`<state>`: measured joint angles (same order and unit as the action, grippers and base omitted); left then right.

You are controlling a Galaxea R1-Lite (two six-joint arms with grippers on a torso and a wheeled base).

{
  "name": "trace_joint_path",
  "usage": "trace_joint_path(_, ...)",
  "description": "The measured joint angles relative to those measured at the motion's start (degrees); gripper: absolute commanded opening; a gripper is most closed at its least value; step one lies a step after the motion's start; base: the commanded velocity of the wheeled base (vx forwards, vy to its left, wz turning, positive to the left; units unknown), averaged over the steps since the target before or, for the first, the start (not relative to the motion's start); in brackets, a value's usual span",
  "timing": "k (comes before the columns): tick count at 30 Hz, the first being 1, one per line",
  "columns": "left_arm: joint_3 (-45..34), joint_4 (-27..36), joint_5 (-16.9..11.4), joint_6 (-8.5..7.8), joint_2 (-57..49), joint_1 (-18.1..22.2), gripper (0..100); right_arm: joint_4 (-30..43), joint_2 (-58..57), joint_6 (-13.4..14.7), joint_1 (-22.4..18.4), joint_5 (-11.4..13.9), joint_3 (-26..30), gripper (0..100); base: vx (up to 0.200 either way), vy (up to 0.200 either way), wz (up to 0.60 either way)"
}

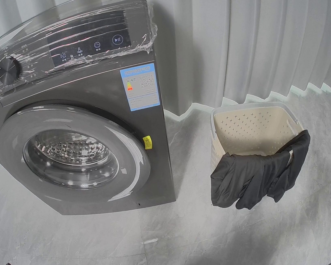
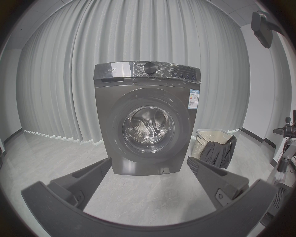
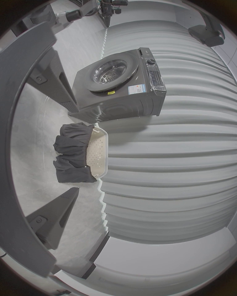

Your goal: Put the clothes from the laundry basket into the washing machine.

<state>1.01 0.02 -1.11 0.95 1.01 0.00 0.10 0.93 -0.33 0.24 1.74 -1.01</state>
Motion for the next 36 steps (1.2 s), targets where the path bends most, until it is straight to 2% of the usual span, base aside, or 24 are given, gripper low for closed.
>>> trace_joint_path(14, 0.0, 0.0, 0.0, 0.00, 0.0, 0.0, 100, 0.0, 0.0, 0.0, 0.0, 0.0, 0.0, 100, 0.000, 0.200, 0.00)
trace_joint_path(36, 0.0, 0.0, 0.1, 0.02, 0.0, 0.0, 100, 0.0, 0.0, 0.0, 0.0, 0.0, 0.0, 100, 0.000, 0.000, 0.00)
